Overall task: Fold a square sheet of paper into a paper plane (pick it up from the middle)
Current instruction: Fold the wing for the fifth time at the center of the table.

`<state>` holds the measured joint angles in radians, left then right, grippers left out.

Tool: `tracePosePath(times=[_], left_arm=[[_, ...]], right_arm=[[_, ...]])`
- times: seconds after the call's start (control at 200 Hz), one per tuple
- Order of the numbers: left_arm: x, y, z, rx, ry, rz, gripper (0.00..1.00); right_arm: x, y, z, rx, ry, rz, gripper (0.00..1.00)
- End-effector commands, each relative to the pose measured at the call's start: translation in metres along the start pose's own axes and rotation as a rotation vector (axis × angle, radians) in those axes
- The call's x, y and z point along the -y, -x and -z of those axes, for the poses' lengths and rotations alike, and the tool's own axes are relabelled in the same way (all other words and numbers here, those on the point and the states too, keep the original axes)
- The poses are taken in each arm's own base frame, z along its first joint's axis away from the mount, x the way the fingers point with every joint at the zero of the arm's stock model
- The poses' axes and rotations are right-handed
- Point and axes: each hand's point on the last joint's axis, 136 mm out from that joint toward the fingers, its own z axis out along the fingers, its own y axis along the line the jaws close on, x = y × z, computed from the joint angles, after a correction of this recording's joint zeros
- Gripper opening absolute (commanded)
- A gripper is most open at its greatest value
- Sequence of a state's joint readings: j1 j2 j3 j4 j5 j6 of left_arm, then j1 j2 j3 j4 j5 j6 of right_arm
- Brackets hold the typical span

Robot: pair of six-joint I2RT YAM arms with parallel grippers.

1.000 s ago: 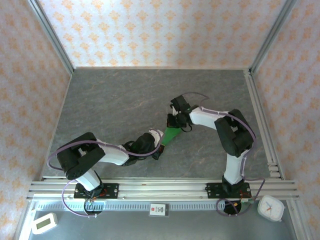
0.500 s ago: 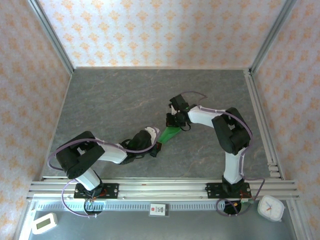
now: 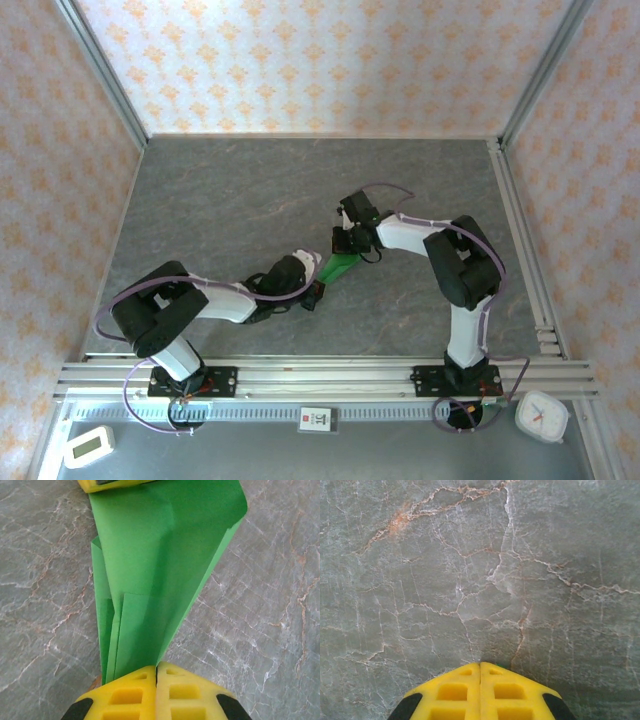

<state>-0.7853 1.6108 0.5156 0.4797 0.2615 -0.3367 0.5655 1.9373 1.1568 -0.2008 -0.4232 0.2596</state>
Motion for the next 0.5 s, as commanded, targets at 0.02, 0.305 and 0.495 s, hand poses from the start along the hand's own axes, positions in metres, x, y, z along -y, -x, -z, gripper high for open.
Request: tracePosePath(times=[0.02,0.305,0.495], left_arm=[[-0.003,0.006,-0.005,-0.026,0.029,-0.045,0.0],[0.001,0.004,-0.008,-0.07,0.014,-0.065,0.0],[0.005,-0.008,-0.009,-0.093,-0.027,-0.025,0.0]], right_arm=[[0.049,-0.059,-0.024,-0.176,-0.152,-0.029,0.0],[0.045,-0.054,-0.02,-0.168,-0.148,-0.02,0.0],[0.02,-0.011,0.009,-0.07,-0.118,0.002,0.0]])
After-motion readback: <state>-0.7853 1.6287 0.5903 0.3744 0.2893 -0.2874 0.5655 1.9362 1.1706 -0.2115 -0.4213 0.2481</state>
